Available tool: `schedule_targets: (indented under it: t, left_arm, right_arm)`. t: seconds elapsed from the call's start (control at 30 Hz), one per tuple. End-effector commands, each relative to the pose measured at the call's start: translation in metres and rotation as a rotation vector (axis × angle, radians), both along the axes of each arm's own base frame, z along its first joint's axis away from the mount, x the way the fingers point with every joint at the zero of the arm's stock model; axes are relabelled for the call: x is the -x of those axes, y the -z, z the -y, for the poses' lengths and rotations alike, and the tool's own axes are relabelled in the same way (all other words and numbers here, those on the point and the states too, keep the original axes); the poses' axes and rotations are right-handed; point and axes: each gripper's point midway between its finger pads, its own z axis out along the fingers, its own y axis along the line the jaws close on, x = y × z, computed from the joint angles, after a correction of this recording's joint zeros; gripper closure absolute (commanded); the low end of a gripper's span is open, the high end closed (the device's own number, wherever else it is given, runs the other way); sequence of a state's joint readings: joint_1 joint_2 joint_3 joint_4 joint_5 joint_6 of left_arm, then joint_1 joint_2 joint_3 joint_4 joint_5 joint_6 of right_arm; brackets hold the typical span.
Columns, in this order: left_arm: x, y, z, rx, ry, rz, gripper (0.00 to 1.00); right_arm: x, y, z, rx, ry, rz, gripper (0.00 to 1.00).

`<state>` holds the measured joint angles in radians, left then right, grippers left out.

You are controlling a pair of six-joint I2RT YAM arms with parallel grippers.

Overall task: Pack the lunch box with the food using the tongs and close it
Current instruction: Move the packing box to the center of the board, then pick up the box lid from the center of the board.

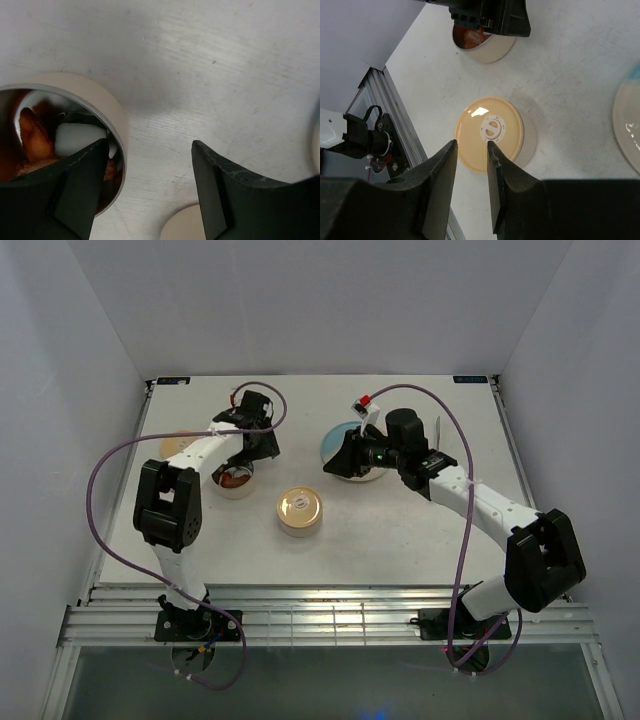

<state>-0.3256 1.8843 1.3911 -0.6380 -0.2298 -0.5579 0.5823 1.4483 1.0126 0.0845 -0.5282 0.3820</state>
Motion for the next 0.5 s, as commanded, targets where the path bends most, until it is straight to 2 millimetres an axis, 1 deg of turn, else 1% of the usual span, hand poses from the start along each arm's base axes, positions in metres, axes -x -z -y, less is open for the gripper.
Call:
schedule_targets:
  t: [0.0,0.03,0.07,0.1,0.13,0.17,0.2,0.23,0.27,0.3,0.33,0.37,0.4,0.43,0.47]
  left_arm:
    - [-0.033,-0.097,0.004,0.03,0.03,0.203,0.23]
    - [-0.035,-0.109,-0.001,0.017,0.038,0.218,0.24]
    - [-0.042,-0.124,-0.01,0.044,0.028,0.244,0.24]
    - [-0.049,-0.147,-0.015,0.078,0.023,0.293,0.25]
    - [-0.052,-0.157,-0.021,0.123,0.012,0.313,0.25]
    - [-0.057,-0.165,-0.039,0.191,-0.011,0.327,0.26]
    - [-0.054,-0.17,-0.051,0.217,-0.03,0.346,0.27]
    - [-0.06,-0.174,-0.063,0.233,-0.048,0.387,0.27]
    - [-0.06,-0.171,-0.09,0.245,-0.106,0.395,0.28]
    - [-0.053,-0.152,-0.116,0.253,-0.174,0.364,0.28]
    - [-0.052,-0.142,-0.13,0.282,-0.207,0.355,0.3]
    - [-0.047,-0.131,-0.164,0.321,-0.297,0.348,0.31]
    - [-0.041,-0.119,-0.171,0.384,-0.309,0.33,0.31]
    - [-0.031,-0.096,-0.195,0.409,-0.374,0.325,0.33]
    - [-0.027,-0.086,-0.203,0.435,-0.399,0.325,0.34]
  right_arm:
    - [-0.014,-0.037,-0.002,-0.026,0.008,0.092,0.64]
    - [-0.013,-0.042,-0.002,-0.034,0.005,0.103,0.64]
    - [-0.012,-0.044,-0.002,-0.039,0.0,0.105,0.63]
    - [-0.011,-0.047,-0.002,-0.045,-0.002,0.109,0.63]
    - [-0.01,-0.049,-0.003,-0.051,-0.011,0.115,0.63]
    - [-0.008,-0.056,-0.003,-0.067,-0.016,0.133,0.63]
    - [-0.008,-0.058,-0.003,-0.072,-0.019,0.139,0.63]
    - [-0.007,-0.06,-0.004,-0.077,-0.029,0.146,0.63]
    - [-0.006,-0.063,-0.004,-0.079,-0.036,0.154,0.63]
    - [-0.006,-0.064,-0.004,-0.079,-0.043,0.165,0.63]
    - [-0.005,-0.063,-0.003,-0.079,-0.054,0.165,0.63]
    - [-0.003,-0.062,-0.003,-0.079,-0.061,0.167,0.63]
    - [-0.003,-0.06,-0.002,-0.077,-0.061,0.171,0.63]
    - [-0.002,-0.059,-0.002,-0.076,-0.066,0.177,0.62]
    - [-0.002,-0.057,-0.001,-0.074,-0.066,0.176,0.63]
